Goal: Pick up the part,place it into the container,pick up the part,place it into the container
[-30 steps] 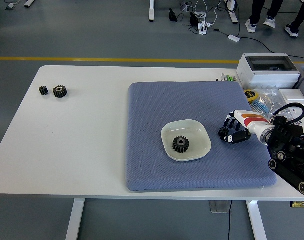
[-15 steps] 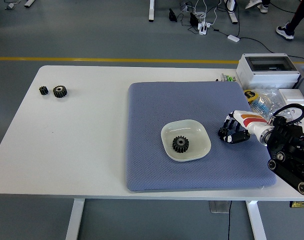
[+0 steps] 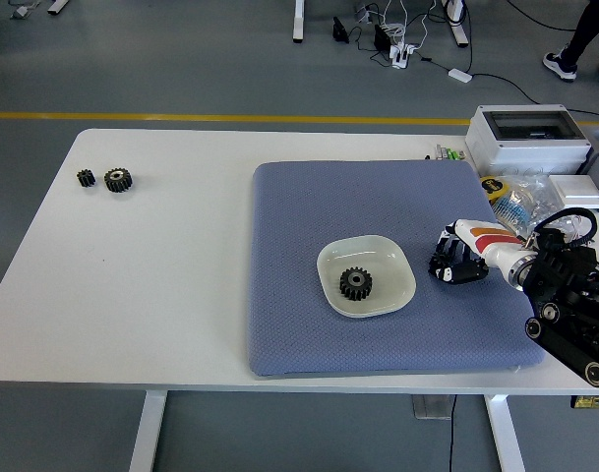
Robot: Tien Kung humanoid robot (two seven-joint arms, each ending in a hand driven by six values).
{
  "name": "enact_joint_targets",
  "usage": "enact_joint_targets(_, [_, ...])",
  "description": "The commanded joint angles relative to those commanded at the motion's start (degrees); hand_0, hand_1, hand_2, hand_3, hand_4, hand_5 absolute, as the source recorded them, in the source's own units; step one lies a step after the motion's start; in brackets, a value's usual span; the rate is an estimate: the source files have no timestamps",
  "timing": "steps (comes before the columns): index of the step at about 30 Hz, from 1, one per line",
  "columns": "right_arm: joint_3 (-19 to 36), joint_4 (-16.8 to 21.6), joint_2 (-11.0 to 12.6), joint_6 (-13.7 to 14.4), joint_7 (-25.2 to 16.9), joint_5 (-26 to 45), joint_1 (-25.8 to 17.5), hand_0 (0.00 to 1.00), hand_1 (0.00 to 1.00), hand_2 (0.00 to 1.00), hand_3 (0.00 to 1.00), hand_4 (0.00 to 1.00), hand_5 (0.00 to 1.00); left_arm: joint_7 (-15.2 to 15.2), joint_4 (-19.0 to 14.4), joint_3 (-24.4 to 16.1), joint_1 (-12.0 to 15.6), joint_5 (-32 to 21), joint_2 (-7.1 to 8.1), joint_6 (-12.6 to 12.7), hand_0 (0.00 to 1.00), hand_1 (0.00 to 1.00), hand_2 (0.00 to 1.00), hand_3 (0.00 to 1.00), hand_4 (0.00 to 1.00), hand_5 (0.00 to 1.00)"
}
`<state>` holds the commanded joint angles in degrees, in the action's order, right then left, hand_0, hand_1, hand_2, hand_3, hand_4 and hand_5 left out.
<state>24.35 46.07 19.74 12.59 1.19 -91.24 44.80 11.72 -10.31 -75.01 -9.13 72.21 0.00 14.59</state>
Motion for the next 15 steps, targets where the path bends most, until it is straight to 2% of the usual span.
enact_joint_targets(9, [0.33,0.21,0.24,0.09,-0.04,-0.31,-0.10,0.115,0.264,0.384,0.444,0.876,0.202,0.04,0.00,0.19,0.05,0.03,0.00,-0.04,0.676,0.648,0.673,0.571,0.670,0.628])
enact_joint_targets(15, [0.09,-0.05,0.08,0.04,-0.18,0.00,-0.30,0.109,0.253,0.377,0.438,0.861,0.187,0.04,0.00,0.43,0.10,0.00,0.00,-0.08,0.676,0.648,0.673,0.572,0.672,0.630])
